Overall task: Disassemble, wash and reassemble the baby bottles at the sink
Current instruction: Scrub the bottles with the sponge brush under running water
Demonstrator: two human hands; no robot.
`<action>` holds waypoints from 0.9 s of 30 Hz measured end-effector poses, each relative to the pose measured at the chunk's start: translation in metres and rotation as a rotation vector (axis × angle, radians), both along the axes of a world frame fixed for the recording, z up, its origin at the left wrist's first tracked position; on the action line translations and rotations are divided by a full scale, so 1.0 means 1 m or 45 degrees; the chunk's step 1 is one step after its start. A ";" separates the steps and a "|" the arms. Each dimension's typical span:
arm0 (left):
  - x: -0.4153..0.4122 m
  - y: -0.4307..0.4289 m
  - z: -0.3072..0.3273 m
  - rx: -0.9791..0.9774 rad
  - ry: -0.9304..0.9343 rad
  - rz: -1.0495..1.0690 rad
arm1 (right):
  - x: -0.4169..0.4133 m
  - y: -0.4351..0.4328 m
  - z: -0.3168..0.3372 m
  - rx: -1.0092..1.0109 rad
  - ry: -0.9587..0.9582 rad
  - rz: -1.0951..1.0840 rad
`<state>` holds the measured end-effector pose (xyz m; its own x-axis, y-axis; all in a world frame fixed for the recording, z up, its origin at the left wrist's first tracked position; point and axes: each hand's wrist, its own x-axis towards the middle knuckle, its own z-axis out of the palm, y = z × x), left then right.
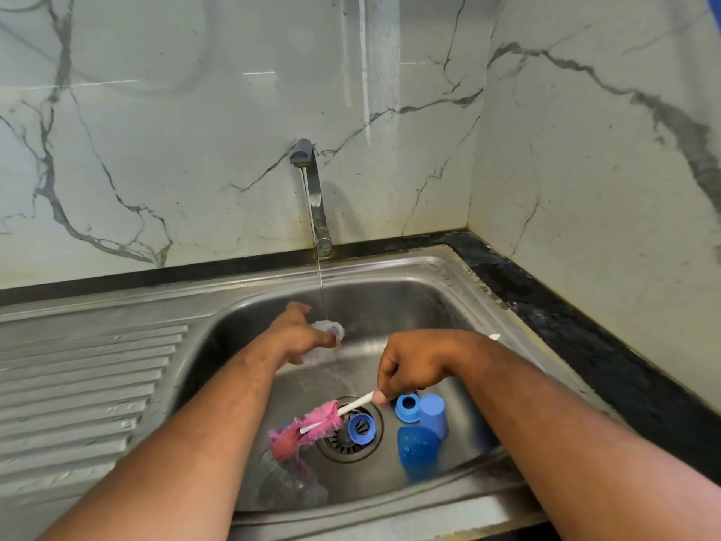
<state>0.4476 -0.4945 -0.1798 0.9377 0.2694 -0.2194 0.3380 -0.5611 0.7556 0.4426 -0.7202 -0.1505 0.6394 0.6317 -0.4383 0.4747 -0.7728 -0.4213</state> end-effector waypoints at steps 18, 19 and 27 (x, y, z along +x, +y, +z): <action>-0.002 -0.010 0.001 0.301 -0.539 0.055 | 0.002 0.002 -0.001 -0.018 0.008 -0.006; -0.002 -0.010 0.004 0.274 -0.591 0.094 | 0.002 0.002 -0.002 -0.017 0.008 -0.007; 0.002 -0.011 0.000 0.264 -0.575 0.081 | 0.000 0.003 0.001 -0.017 0.009 0.012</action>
